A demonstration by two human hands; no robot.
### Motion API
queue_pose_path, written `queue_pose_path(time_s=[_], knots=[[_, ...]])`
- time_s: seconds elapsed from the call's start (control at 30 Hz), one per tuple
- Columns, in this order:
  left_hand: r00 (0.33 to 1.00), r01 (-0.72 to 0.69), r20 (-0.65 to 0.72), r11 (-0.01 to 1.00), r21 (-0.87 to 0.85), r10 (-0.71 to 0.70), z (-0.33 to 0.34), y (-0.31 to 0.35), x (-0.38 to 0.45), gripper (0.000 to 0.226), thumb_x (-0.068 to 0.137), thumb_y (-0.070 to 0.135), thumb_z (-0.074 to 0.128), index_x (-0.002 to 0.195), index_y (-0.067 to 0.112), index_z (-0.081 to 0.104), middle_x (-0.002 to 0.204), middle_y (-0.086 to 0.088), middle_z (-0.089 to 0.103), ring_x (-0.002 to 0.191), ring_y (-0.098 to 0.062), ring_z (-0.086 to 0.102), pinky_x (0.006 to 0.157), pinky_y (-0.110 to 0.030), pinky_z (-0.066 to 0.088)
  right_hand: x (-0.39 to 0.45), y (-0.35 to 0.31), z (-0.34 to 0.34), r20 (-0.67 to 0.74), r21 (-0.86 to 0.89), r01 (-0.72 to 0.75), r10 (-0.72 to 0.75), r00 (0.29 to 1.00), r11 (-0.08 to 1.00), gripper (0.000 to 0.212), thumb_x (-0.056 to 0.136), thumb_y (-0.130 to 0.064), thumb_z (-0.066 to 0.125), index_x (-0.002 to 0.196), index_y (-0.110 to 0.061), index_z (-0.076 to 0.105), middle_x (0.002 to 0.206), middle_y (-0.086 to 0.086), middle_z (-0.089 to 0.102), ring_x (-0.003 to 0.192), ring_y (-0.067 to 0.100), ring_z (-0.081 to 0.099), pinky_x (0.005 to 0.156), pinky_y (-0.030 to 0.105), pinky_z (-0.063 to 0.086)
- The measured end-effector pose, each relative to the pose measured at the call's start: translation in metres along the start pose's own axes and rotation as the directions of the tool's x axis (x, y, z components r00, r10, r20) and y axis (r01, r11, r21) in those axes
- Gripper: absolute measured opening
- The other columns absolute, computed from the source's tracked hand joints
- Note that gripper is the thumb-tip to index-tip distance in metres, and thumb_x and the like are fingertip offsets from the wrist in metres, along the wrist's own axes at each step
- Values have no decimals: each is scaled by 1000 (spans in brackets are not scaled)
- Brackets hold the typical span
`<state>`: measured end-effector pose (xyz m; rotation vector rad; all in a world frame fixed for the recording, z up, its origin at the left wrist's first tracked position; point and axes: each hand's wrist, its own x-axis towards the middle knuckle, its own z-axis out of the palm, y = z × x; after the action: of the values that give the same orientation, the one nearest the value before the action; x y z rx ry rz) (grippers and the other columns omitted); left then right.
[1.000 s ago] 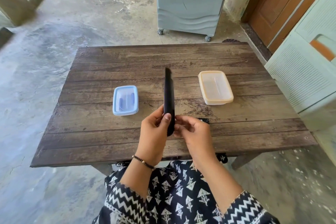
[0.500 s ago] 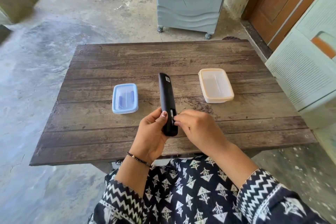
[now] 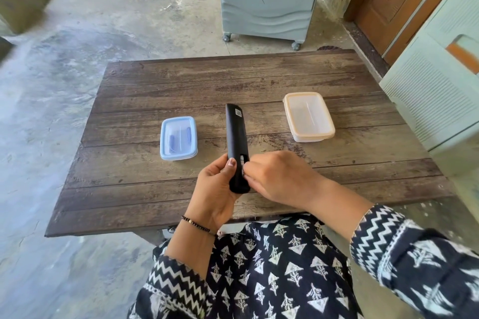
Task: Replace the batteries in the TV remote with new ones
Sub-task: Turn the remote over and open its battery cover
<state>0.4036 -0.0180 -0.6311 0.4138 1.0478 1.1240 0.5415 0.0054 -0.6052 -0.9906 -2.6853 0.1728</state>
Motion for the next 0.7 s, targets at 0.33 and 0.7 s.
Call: queue_pose_path(time_s=[0.33, 0.7], knots=[[1000, 2, 22, 992, -129, 1, -1, 5, 7, 24, 96, 6, 39, 100, 1, 61, 86, -14, 65, 72, -21, 64, 69, -37, 57, -5, -5, 14, -51, 77, -128, 132, 990, 989, 29, 91, -16, 39, 100, -1, 62, 85, 11, 64, 60, 24, 63, 47, 34, 54], [998, 49, 52, 986, -159, -41, -3, -6, 3, 26, 96, 4, 37, 103, -1, 61, 81, -13, 65, 58, -15, 64, 57, -31, 58, -7, -3, 8, 14, 43, -117, 117, 993, 992, 19, 90, -18, 55, 90, -2, 66, 73, 10, 64, 59, 28, 63, 49, 39, 54]])
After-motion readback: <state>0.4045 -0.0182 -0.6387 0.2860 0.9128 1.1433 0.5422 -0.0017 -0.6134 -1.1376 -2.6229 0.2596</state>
